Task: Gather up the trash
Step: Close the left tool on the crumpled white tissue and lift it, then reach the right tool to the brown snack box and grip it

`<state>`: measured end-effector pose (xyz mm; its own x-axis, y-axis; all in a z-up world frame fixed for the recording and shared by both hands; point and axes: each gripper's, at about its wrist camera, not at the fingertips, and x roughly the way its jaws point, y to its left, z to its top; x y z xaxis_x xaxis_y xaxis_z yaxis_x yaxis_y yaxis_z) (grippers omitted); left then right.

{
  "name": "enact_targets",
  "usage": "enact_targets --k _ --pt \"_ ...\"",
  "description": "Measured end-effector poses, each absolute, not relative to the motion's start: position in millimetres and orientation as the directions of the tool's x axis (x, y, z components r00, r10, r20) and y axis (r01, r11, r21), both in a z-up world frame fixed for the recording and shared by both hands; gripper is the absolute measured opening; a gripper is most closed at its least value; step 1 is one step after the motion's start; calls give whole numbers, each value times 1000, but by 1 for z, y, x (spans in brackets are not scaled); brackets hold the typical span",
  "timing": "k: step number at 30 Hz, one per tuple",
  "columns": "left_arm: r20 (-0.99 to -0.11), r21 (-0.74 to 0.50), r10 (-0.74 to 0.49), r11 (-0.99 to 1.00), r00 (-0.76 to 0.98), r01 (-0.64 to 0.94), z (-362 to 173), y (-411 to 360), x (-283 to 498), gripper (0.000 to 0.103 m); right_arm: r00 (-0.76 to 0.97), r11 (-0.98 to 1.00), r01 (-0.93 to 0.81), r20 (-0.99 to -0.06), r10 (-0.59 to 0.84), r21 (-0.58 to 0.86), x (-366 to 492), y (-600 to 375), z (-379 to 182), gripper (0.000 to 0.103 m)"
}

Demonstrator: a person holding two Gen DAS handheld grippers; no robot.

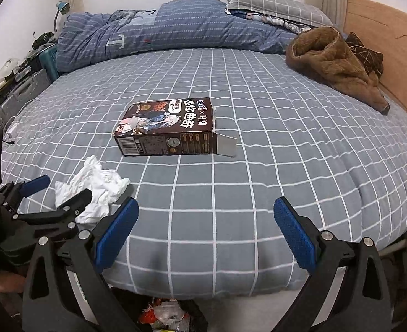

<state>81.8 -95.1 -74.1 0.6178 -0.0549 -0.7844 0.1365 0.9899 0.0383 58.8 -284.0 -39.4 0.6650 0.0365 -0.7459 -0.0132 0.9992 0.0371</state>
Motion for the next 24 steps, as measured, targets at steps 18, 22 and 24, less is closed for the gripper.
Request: enact_targets --k 18,22,24 --pt "-845 -17 -118 981 521 194 -100 -98 96 11 638 999 -32 -769 43 28 75 -284 -49 94" --pt "-835 -11 -106 984 540 176 -93 -90 98 11 627 997 -83 -778 46 -8 88 -277 -51 94" --pt "-829 -6 -100 986 551 169 -87 -84 100 11 623 993 -114 -781 39 -41 97 -273 -50 94"
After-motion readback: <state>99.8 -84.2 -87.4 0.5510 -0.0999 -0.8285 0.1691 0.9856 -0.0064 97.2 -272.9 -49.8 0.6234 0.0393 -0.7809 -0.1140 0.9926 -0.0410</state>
